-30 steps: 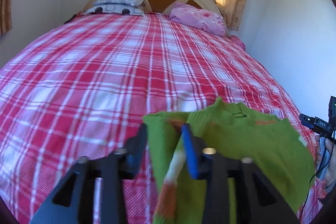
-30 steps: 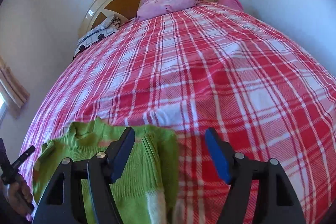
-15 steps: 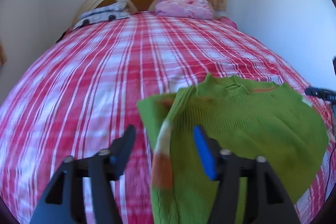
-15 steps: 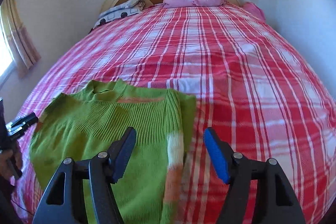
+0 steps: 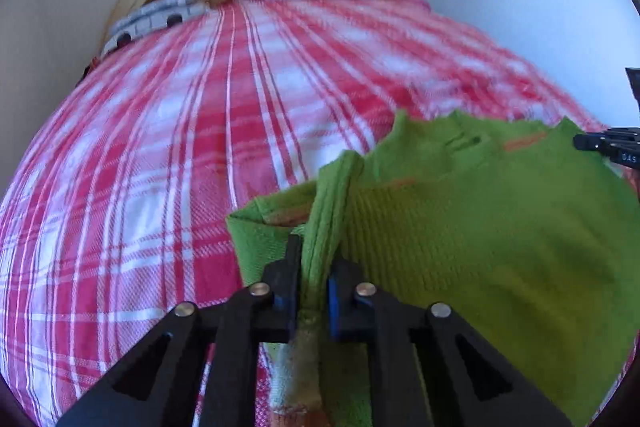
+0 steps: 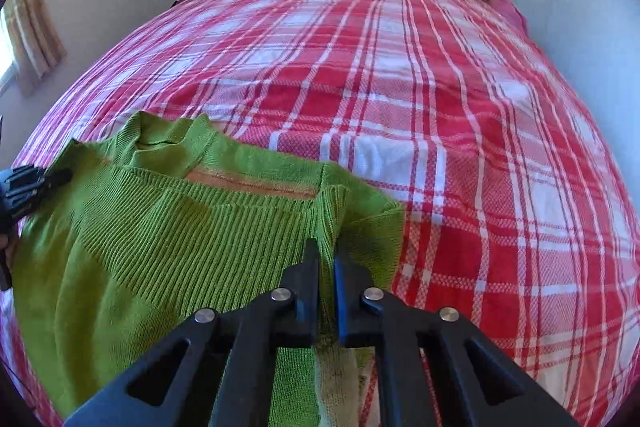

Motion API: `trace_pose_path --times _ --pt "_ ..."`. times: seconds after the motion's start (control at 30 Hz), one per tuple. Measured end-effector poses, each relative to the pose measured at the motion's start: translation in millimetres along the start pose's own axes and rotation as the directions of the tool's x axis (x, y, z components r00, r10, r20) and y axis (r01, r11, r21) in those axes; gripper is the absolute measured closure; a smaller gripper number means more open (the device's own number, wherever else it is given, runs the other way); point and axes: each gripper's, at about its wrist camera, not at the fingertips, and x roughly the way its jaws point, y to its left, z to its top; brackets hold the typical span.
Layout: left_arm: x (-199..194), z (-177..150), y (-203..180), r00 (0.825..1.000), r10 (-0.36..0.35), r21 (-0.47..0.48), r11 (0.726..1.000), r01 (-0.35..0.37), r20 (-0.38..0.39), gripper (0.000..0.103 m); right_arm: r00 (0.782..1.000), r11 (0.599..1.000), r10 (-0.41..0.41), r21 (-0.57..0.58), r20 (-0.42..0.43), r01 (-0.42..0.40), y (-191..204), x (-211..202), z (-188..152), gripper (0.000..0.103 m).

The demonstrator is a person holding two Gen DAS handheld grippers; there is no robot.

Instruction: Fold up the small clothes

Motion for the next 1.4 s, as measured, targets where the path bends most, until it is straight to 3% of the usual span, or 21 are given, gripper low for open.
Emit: trace_pose_path --times 0.13,0.27,0.33,0.43,0.53,0.57,0.63,0.67,0.7,0.73,0.87,0.93,1.0,1.13,1.2,1.27,1.4 --pt "-26.1 10.0 14.4 0.996 -0.010 -0.067 0.998 0.016 0.084 0.091 0.993 1.000 -0.003 -0.016 0.117 0.005 2.9 -29.7 8.4 0.099" --pt "-14.0 18.5 25.4 0.997 0.026 -0.118 0.993 -0.017 0.079 0.091 0.978 0.999 -0.031 0.014 0.205 0.029 -3.3 -45.8 26.7 0.099" --pt "7.2 20.3 26.9 0.999 0.020 -0.140 0.990 -0.015 0.035 0.091 0.981 0.999 -0.043 0.035 0.188 0.037 -6.0 -34.9 33.7 0.099" --pt "32.7 15.4 17.8 0.998 0.065 -0.116 0.991 -0.066 -0.020 0.090 0.989 0.996 -0.082 0.050 0.126 0.076 -8.9 -5.3 35.9 0.099" --pt "28.6 15.1 11.2 0.994 0.109 -0.072 0.991 -0.109 -0.011 0.085 0.994 0.992 -0.105 0.073 0.021 0.103 -15.4 28.9 27.2 0.098" --pt "22.6 15.5 11.0 0.992 0.122 -0.069 0.990 -0.122 -0.005 0.081 0.994 0.991 -0.112 0.074 0.004 0.111 -17.7 34.3 24.6 0.091" --pt "6.1 14.1 13.8 0.989 0.145 -0.079 0.987 -0.143 0.017 0.069 0.995 0.991 -0.094 0.096 0.020 0.092 -24.2 29.0 20.5 0.066" --pt "-2.6 12.5 16.4 0.988 0.154 -0.089 0.985 -0.151 0.032 0.060 0.994 0.989 -0.103 0.114 0.044 0.097 -28.0 18.4 19.1 0.044" --pt "-14.4 9.3 18.0 0.985 0.163 -0.099 0.983 -0.157 0.051 0.055 0.993 0.988 -0.101 0.127 0.065 0.092 -31.6 9.4 16.9 0.040" --pt "-28.6 4.3 18.6 0.983 0.165 -0.106 0.982 -0.157 0.077 0.048 0.991 0.986 -0.094 0.143 0.097 0.079 -34.4 -4.0 13.3 0.040" --pt "-67.2 -20.8 6.9 0.985 0.106 -0.111 0.990 -0.091 0.137 0.047 0.981 0.990 -0.014 0.143 0.195 -0.014 -23.2 -61.2 -4.9 0.040" --pt "-79.3 -37.7 -8.5 0.989 0.057 -0.087 0.995 -0.045 0.140 0.047 0.976 0.992 0.098 0.055 0.194 -0.111 4.4 -83.9 -24.4 0.040" --pt "-85.2 -54.0 -25.5 0.991 0.037 -0.042 0.999 -0.032 0.127 0.047 0.977 0.988 0.153 -0.016 0.146 -0.153 28.4 -88.9 -44.8 0.040" --pt "-74.3 -85.5 -49.1 0.993 0.107 0.053 0.993 -0.110 0.053 0.047 0.992 0.988 0.121 -0.097 0.019 -0.119 57.4 -73.7 -94.3 0.050" --pt "-69.0 -93.9 -47.2 0.994 0.107 0.039 0.993 -0.107 0.015 0.046 0.995 0.991 0.093 -0.091 -0.034 -0.096 59.1 -64.1 -116.1 0.053" --pt "-69.3 -95.7 -41.0 0.996 0.089 0.006 0.996 -0.089 0.006 0.044 0.997 0.993 0.073 -0.092 -0.013 -0.073 59.9 -72.0 -129.1 0.053" --pt "-75.6 -93.1 -32.6 0.994 0.112 -0.036 0.993 -0.112 0.012 0.040 0.999 0.996 0.033 -0.081 -0.002 -0.033 62.1 -82.4 -122.7 0.053"
